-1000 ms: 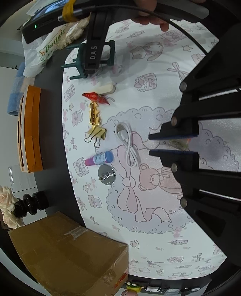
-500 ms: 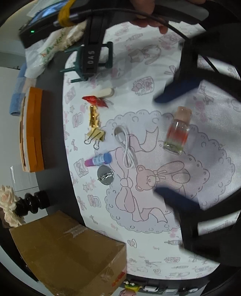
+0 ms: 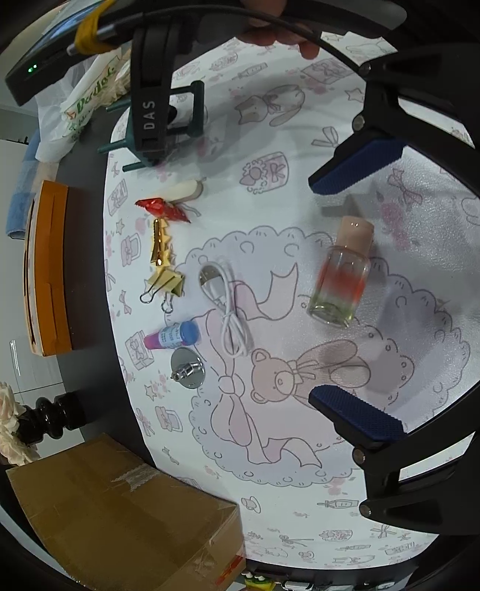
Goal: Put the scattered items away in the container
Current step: 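Lift the green rack with the right tool while the left tool lifts the glass bottle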
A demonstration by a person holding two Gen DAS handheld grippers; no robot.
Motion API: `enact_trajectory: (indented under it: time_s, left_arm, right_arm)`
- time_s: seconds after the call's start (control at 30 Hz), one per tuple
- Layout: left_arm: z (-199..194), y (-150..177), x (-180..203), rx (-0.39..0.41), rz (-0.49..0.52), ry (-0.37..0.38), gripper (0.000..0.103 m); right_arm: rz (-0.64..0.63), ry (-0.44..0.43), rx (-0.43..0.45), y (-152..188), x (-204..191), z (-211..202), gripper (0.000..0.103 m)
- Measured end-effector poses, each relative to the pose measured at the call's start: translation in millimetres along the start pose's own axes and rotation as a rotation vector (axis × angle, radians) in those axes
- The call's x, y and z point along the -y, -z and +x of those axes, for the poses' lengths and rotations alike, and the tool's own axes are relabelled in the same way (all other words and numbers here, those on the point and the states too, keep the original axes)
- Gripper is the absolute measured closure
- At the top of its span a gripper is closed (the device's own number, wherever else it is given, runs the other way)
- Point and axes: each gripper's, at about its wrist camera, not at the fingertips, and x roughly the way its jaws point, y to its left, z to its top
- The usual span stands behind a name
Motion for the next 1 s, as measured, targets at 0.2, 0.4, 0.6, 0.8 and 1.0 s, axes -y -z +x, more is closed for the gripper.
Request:
enact_trajectory:
  time_s: [0.2, 0.4, 0.6, 0.8, 1.0]
  left_arm:
    - [2, 3, 1, -0.012, -0.005, 0.009, 0.003]
    - [11, 8, 7, -0.048, 0.011, 0.013, 0.032]
    - [9, 8, 8, -0.043, 0.004, 0.021, 0.04]
    - [6, 8, 6, -0.039, -0.006, 0.016, 0.04]
    - [-1, 5, 5, -0.02, -0.012, 0.005, 0.041]
  right_arm:
    - [-0.003, 0.004, -0.005, 1, 0, 2, 0.042]
    - [-0.002, 0.003, -0.009, 1, 0, 2, 0.042]
    - [0.0, 0.0, -0.012, 1, 1, 3, 0.042]
    - [0.002, 0.0, -0.006, 0, -2, 1, 0.042]
    - [0.005, -0.004, 0.003, 0, -1, -4, 0.043]
